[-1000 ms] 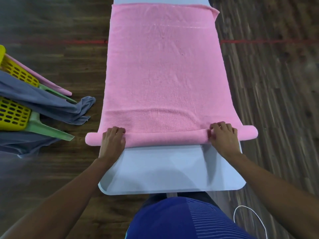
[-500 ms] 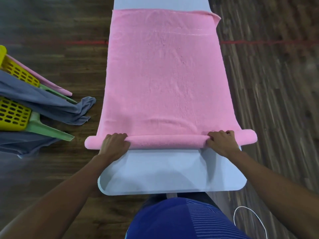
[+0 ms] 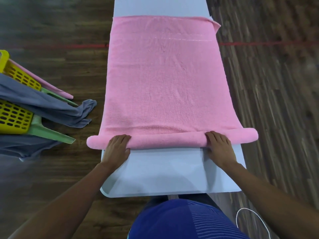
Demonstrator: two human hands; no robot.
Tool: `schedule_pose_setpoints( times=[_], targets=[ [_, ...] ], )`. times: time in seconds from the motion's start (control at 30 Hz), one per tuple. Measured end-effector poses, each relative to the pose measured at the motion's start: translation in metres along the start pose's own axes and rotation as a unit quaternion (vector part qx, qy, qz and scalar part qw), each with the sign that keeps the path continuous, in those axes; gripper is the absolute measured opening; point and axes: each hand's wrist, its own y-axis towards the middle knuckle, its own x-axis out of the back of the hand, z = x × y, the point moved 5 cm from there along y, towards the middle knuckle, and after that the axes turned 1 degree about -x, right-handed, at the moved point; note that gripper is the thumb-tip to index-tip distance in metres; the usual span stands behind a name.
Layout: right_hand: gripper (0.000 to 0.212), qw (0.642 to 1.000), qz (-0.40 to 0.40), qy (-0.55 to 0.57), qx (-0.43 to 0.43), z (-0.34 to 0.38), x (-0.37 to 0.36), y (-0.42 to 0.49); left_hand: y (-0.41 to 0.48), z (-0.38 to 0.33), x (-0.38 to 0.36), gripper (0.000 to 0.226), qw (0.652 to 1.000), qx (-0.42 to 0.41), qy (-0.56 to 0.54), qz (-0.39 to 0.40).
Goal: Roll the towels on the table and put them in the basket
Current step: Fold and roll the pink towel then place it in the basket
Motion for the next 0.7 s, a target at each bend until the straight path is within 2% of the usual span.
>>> schedule_pose_setpoints(
  times=[0.07, 0.13, 0.2, 0.27, 0.3, 0.33, 0.37, 0.47, 0.5, 0.57, 0.67, 0.7],
  targets=[
    [0.042, 0.999, -0.016, 0.016, -0.031, 0.002, 0.01, 0.011, 0.007, -0.001, 0.005, 0.034, 0.999, 0.025, -0.012, -0.016],
    [0.028, 0.999, 0.018, -0.012, -0.04, 0.004, 0.022, 0.022, 0.013, -0.002, 0.013, 0.027, 0.999, 0.042, -0.025, -0.007],
    [0.025, 0.992, 0.116, -0.023, -0.049, 0.003, 0.028, 0.03, 0.019, 0.0, 0.017, 0.022, 0.993, 0.08, -0.066, 0.051],
    [0.031, 0.97, 0.222, 0.047, -0.083, 0.003, 0.032, 0.034, 0.024, 0.005, 0.015, 0.023, 0.975, 0.122, -0.13, 0.13],
    [0.034, 0.961, 0.246, 0.077, -0.1, 0.003, 0.033, 0.035, 0.026, 0.008, 0.016, 0.027, 0.969, 0.133, -0.152, 0.14],
    [0.037, 0.96, 0.243, 0.085, -0.114, 0.002, 0.034, 0.037, 0.028, 0.01, 0.018, 0.029, 0.972, 0.131, -0.146, 0.128],
    [0.036, 0.969, 0.206, 0.069, -0.121, 0.0, 0.036, 0.04, 0.032, 0.013, 0.022, 0.029, 0.983, 0.118, -0.107, 0.093],
    [0.023, 0.997, -0.007, 0.001, -0.083, -0.001, 0.04, 0.043, 0.036, 0.01, 0.032, 0.026, 0.996, 0.064, 0.006, -0.053],
    [0.019, 0.998, -0.042, -0.001, -0.055, 0.003, 0.038, 0.041, 0.035, 0.005, 0.033, 0.02, 0.996, 0.037, 0.009, -0.082],
    [0.022, 0.999, -0.036, 0.008, -0.013, 0.009, 0.029, 0.033, 0.03, -0.003, 0.024, 0.022, 0.997, -0.019, 0.016, -0.079],
    [0.059, 1.0, 0.012, -0.018, 0.005, 0.008, 0.009, 0.017, 0.021, -0.004, 0.007, 0.048, 0.999, -0.032, 0.037, 0.013],
    [0.063, 1.0, 0.011, -0.024, 0.004, 0.007, 0.006, 0.014, 0.018, -0.003, 0.005, 0.053, 0.998, -0.025, 0.047, 0.035]
  ],
)
